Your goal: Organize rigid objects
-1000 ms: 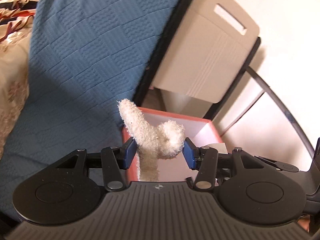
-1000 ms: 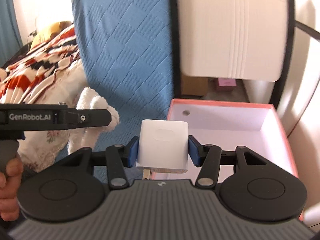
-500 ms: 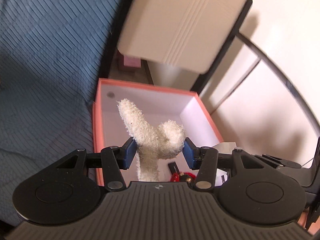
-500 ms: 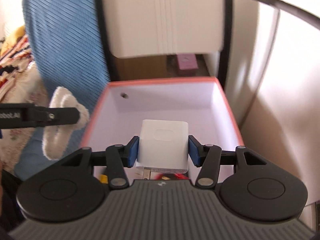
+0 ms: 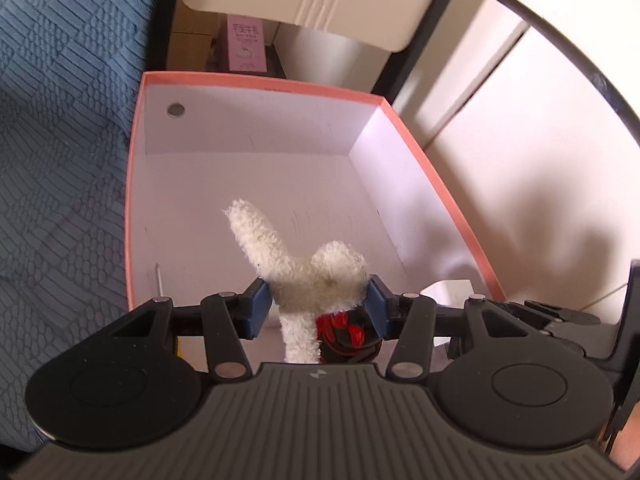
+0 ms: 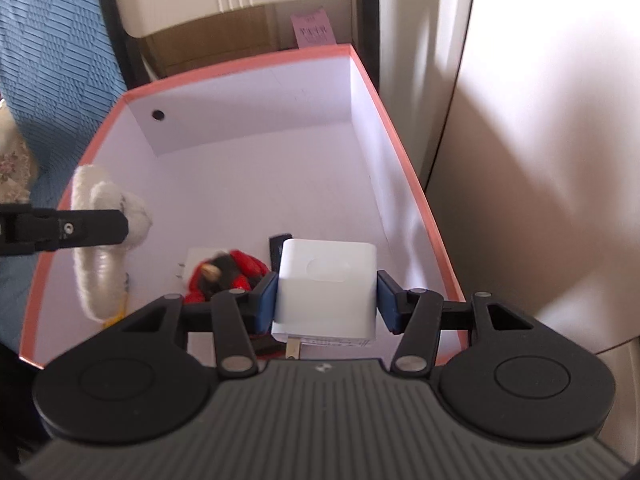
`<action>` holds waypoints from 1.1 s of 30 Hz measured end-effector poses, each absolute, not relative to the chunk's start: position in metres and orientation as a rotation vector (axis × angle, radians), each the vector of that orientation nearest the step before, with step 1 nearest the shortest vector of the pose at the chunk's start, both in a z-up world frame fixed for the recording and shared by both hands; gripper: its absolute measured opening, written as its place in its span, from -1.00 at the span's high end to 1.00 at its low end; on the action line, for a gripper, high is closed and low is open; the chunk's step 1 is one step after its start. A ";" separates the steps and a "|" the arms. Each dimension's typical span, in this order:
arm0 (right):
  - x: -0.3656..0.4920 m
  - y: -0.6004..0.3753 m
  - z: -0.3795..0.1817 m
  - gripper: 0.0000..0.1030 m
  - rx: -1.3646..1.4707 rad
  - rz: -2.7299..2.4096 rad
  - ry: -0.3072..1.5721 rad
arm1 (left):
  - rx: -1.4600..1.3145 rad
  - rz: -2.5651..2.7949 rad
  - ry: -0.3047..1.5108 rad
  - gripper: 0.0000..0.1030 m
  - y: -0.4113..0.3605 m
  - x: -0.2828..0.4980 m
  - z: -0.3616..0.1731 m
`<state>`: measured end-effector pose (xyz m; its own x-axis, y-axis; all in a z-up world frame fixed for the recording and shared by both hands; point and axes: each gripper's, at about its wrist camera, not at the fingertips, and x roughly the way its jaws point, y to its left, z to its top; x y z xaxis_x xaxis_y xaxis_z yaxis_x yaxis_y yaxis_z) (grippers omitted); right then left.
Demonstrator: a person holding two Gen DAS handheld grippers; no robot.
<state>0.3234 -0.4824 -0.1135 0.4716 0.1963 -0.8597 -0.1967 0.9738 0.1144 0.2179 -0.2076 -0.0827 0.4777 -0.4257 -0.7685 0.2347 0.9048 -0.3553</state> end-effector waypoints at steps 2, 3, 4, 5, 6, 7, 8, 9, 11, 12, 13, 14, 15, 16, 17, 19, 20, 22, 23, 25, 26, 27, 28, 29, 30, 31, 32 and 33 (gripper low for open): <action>0.325 -0.486 -0.116 -0.07 0.012 0.246 1.064 | -0.203 -0.409 0.999 -0.10 -0.210 0.217 -0.084; 0.325 -0.488 -0.116 -0.07 0.018 0.246 1.067 | -0.199 -0.402 1.005 -0.11 -0.210 0.218 -0.086; 0.325 -0.489 -0.117 -0.07 0.024 0.248 1.074 | -0.196 -0.396 1.011 -0.11 -0.210 0.219 -0.086; 0.326 -0.489 -0.118 -0.08 0.026 0.252 1.082 | -0.196 -0.393 1.015 -0.11 -0.210 0.220 -0.086; 0.326 -0.489 -0.118 -0.08 0.024 0.255 1.080 | -0.198 -0.397 1.012 -0.13 -0.209 0.220 -0.085; 0.327 -0.488 -0.117 -0.09 0.021 0.259 1.075 | -0.200 -0.401 1.007 -0.18 -0.208 0.220 -0.083; 0.327 -0.487 -0.115 -0.13 0.020 0.259 1.073 | -0.203 -0.405 1.000 -0.29 -0.206 0.220 -0.082; 0.327 -0.486 -0.114 -0.17 0.020 0.258 1.072 | -0.201 -0.405 0.991 -0.36 -0.204 0.220 -0.078; 0.327 -0.485 -0.110 -0.17 0.025 0.251 1.064 | -0.193 -0.401 0.972 -0.36 -0.201 0.217 -0.070; 0.326 -0.484 -0.106 -0.17 0.030 0.251 1.056 | -0.192 -0.398 0.963 -0.36 -0.201 0.216 -0.065; 0.326 -0.483 -0.101 -0.17 0.035 0.252 1.046 | -0.192 -0.397 0.953 -0.36 -0.199 0.215 -0.060; 0.326 -0.483 -0.097 -0.17 0.041 0.253 1.036 | -0.191 -0.394 0.941 -0.36 -0.196 0.214 -0.055; 0.326 -0.482 -0.091 -0.17 0.045 0.254 1.025 | -0.189 -0.391 0.926 -0.37 -0.194 0.212 -0.048; 0.325 -0.481 -0.084 -0.17 0.051 0.254 1.012 | -0.185 -0.389 0.912 -0.36 -0.192 0.210 -0.042; 0.323 -0.480 -0.077 -0.17 0.057 0.255 0.996 | -0.183 -0.387 0.897 -0.36 -0.190 0.208 -0.036; 0.319 -0.478 -0.061 -0.17 0.073 0.260 0.962 | -0.181 -0.384 0.860 -0.36 -0.184 0.203 -0.020; 0.317 -0.477 -0.053 -0.17 0.078 0.264 0.945 | -0.184 -0.386 0.842 -0.37 -0.181 0.200 -0.013; 0.311 -0.474 -0.035 -0.17 0.083 0.282 0.906 | -0.193 -0.396 0.799 -0.37 -0.174 0.193 0.005; 0.308 -0.472 -0.027 -0.17 0.083 0.288 0.891 | -0.195 -0.399 0.781 -0.37 -0.170 0.190 0.013; 0.301 -0.469 -0.011 -0.17 0.087 0.299 0.860 | -0.202 -0.400 0.737 -0.37 -0.162 0.180 0.031; 0.297 -0.467 -0.004 -0.17 0.090 0.302 0.846 | -0.206 -0.404 0.718 -0.37 -0.159 0.174 0.039; 0.293 -0.465 0.003 -0.17 0.091 0.305 0.832 | -0.208 -0.408 0.697 -0.38 -0.155 0.170 0.048; 0.288 -0.463 0.010 -0.17 0.089 0.312 0.816 | -0.209 -0.409 0.679 -0.39 -0.151 0.165 0.055; 0.283 -0.460 0.016 -0.17 0.085 0.316 0.800 | -0.210 -0.408 0.664 -0.42 -0.147 0.160 0.061; 0.278 -0.459 0.021 -0.17 0.082 0.314 0.789 | -0.213 -0.405 0.645 -0.44 -0.142 0.155 0.068; 0.273 -0.457 0.027 -0.17 0.081 0.313 0.780 | -0.215 -0.406 0.631 -0.45 -0.138 0.151 0.072; 0.268 -0.456 0.032 -0.17 0.081 0.318 0.771 | -0.215 -0.409 0.620 -0.47 -0.134 0.145 0.077; 0.263 -0.454 0.035 -0.17 0.077 0.318 0.766 | -0.211 -0.406 0.614 -0.48 -0.130 0.139 0.080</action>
<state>0.2633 -0.4540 0.0351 0.6755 0.3102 -0.6689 -0.2544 0.9495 0.1834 0.1391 -0.1300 0.0801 0.7421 -0.4291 -0.5150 0.3058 0.9004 -0.3095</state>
